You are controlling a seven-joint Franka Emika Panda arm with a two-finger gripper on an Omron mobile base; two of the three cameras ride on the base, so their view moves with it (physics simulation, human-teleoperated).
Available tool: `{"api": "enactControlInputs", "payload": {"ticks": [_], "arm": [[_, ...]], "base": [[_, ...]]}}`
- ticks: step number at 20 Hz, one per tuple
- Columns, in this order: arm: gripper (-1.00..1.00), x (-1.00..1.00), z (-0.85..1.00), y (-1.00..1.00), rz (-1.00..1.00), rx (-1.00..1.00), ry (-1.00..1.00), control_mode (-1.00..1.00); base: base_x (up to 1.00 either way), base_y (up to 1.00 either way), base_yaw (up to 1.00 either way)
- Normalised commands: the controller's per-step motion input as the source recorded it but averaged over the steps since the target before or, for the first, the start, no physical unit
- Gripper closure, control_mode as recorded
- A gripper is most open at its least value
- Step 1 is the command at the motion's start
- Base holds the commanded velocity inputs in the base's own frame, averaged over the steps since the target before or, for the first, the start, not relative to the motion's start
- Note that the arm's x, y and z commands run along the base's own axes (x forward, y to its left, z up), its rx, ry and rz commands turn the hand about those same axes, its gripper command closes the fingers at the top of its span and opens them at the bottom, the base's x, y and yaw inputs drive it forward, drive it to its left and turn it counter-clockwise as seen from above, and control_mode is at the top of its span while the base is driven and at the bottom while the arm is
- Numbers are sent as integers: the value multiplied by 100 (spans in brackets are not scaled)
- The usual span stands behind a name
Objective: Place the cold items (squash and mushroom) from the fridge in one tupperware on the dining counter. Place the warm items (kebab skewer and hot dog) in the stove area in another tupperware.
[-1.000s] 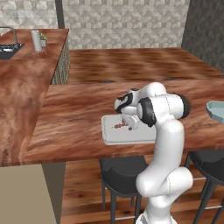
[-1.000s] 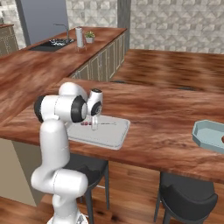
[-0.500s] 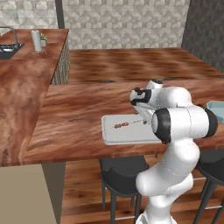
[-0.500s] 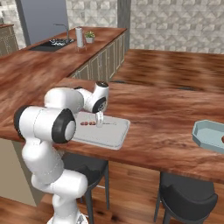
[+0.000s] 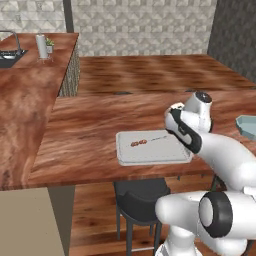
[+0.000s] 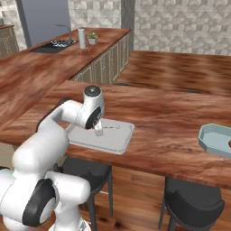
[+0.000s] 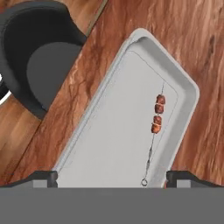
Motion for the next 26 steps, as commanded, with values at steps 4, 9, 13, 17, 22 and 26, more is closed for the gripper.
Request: {"api": "enactControlInputs", "payload": {"ticks": [4,9,13,17,22,26], "arm": [[-100,-100,41,0,0,-17,-26,-100],[-100,-100,33,0,0,-20,-17,-100],[-100,-94,44,0,9,-14,-10,-100],[-100,-83,40,0,10,-15,-2,-100],[-100,-37,5,-3,16,-15,4,-100],[-100,0,-32,0,8,-8,5,-100]], "base": [[0,0,0],[0,0,0],[0,0,0],[0,0,0],[0,0,0],[0,0,0]]}}
